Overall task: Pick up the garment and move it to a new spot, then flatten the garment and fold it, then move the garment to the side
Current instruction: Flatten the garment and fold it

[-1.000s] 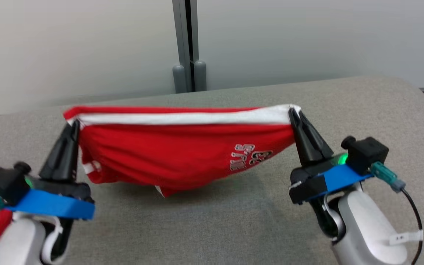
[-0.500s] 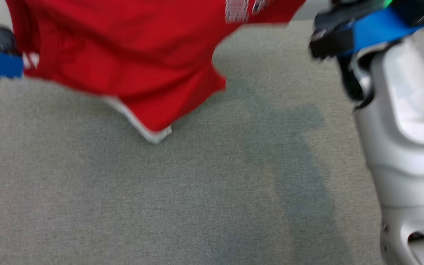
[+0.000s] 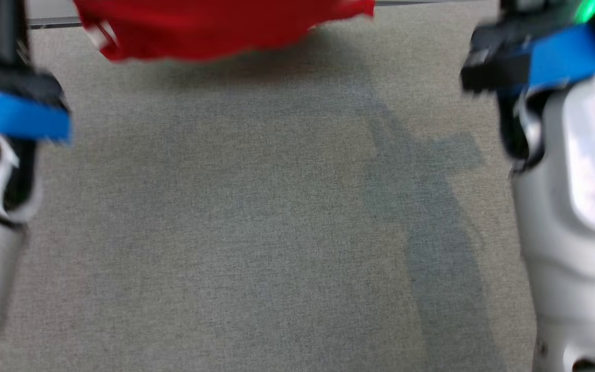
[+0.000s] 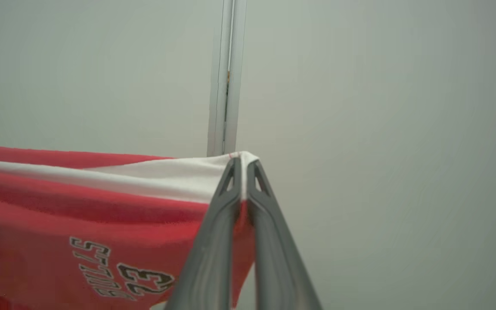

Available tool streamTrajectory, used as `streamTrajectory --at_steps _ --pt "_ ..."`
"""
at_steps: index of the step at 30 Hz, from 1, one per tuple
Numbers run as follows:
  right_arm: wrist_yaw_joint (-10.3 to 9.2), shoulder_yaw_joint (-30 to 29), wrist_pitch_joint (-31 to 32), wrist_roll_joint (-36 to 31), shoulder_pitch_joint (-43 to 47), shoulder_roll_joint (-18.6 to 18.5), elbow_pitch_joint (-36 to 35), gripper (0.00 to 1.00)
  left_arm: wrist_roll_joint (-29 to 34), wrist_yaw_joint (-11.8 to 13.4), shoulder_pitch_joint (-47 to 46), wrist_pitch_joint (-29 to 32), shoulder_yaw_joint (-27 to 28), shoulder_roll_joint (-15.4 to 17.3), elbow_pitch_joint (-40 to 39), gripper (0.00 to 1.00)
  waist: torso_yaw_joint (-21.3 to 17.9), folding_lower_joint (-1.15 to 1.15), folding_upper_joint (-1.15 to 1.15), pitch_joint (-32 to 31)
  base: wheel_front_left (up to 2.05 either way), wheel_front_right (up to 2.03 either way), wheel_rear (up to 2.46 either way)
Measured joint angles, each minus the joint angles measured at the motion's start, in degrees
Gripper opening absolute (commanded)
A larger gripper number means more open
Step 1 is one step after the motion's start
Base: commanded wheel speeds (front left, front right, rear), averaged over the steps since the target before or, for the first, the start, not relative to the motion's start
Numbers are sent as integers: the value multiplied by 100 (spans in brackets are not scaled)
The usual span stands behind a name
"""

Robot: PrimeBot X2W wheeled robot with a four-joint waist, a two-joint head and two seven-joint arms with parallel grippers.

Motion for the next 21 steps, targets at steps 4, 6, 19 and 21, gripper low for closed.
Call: streamTrajectory --at_steps 4,6,19,21 --pt "-1 269 0 300 1180 -5 -215 0 -82 1 1108 0 -154 -248 332 0 -13 0 0 -108 0 0 0" --pt "-2 419 1 394 1839 -16 -287 0 -65 2 1681 0 -252 -370 469 0 -26 -1 -1 -197 0 0 0" --pt "-2 617 7 1080 4849 -13 -659 0 33 1 4068 0 119 -1302 934 0 -7 -3 -3 -1257 0 0 0" --pt "-2 625 7 1087 5056 -12 -604 0 129 1 4273 0 204 -1407 960 0 -7 -2 -3 -1456 0 0 0"
